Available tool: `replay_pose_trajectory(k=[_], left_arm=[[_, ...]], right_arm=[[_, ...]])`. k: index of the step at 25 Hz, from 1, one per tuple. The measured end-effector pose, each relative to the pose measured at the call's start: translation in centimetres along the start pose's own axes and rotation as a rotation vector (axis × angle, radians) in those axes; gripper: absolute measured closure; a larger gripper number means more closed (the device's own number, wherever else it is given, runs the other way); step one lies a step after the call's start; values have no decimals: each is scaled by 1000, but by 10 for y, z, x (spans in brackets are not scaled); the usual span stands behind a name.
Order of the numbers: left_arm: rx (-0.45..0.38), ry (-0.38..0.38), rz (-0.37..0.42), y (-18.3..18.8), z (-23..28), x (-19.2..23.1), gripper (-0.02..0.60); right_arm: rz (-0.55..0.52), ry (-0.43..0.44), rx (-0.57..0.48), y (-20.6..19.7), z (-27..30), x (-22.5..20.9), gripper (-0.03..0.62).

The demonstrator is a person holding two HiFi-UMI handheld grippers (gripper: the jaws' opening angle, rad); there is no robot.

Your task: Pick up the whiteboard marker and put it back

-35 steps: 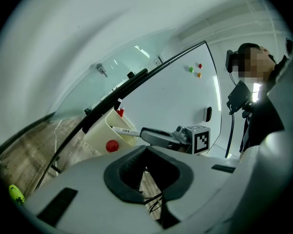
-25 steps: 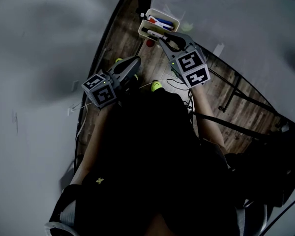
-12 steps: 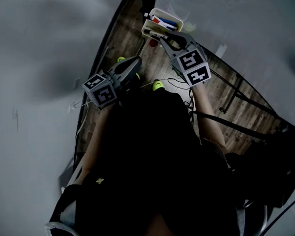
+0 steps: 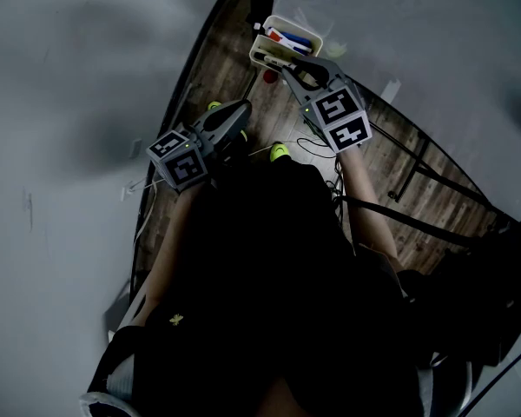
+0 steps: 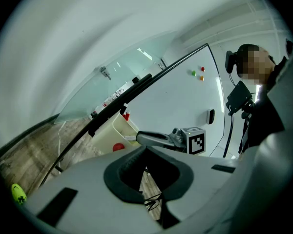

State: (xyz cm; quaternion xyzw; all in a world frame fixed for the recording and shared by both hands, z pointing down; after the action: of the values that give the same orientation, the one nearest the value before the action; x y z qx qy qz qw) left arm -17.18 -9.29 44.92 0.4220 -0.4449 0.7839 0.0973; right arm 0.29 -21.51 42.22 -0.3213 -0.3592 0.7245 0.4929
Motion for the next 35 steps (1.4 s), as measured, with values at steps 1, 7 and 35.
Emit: replay_pose_trajectory(k=[1, 7, 35], left_arm=[[0, -1, 0, 0, 0, 0, 577], [4, -3, 4, -1, 0, -1, 577], [-76, 62, 77, -42, -11, -62, 577]], right_arm=[[0, -1, -2, 0, 0, 0, 502], [-4, -16, -6, -1, -1, 0, 502], [-61, 87, -133, -13, -55, 33, 453]])
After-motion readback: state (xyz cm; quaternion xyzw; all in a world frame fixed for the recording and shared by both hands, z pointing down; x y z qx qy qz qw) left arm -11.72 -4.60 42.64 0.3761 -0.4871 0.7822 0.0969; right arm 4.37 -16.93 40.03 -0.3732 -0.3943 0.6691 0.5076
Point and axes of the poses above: the fingertips, and each gripper's own axes: z forward along the fingers, x to its left, y out of its top, the point moved 9 cm from there along -z, backward along the fingers, and after that the axes turned 11 degrees about y, right-handed, at the moved point
